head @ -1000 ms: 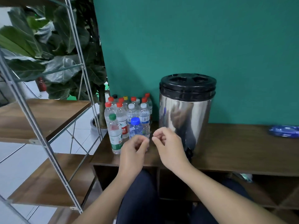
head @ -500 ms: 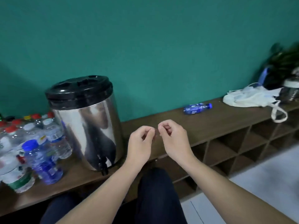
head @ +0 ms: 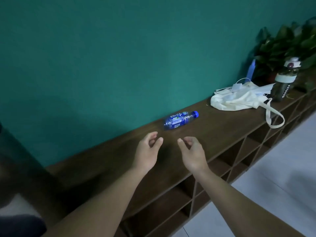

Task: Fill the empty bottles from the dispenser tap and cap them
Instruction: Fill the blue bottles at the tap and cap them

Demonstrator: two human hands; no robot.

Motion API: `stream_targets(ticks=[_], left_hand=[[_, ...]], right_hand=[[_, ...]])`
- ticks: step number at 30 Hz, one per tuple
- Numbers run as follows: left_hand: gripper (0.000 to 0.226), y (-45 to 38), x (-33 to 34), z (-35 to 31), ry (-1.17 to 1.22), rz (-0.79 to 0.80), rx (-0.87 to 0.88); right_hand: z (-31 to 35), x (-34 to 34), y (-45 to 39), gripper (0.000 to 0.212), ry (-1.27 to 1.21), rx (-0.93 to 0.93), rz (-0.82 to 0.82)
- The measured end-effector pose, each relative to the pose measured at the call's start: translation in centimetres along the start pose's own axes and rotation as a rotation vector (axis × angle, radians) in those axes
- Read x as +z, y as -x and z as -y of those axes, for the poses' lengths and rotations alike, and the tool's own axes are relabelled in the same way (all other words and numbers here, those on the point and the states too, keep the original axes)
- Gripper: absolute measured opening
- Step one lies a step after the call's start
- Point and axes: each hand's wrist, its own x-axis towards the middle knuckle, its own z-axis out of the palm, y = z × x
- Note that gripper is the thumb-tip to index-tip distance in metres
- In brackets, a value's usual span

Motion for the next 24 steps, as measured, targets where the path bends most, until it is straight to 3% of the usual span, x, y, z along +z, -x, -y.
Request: stream_targets(ticks=[6, 13, 20, 24], left_hand=[[0.061, -11.2, 3.6, -0.2, -0.132, 0.057, 0.015], [0.057, -19.6, 7.6, 1.3, -0.214, 0.161, 0.081], [0.051, -19.4, 8.1, 2.5, -0.148, 0.2, 0.038], [0.044, -15.4, 6.3, 2.4, 0.014, 0.182, 0.022]], right_hand=[[-1.0, 1.4, -8.9, 0.068, -0.097, 0.148, -0.05], [-4.3, 3.6, -17.8, 0.076, -0.228, 0.177, -0.097], [-4.4, 4.6, -18.8, 0.067, -0.227, 0.157, -0.113], [-3.2, 4.3, -15.7, 0.079, -0.326, 0.155, -0.053]])
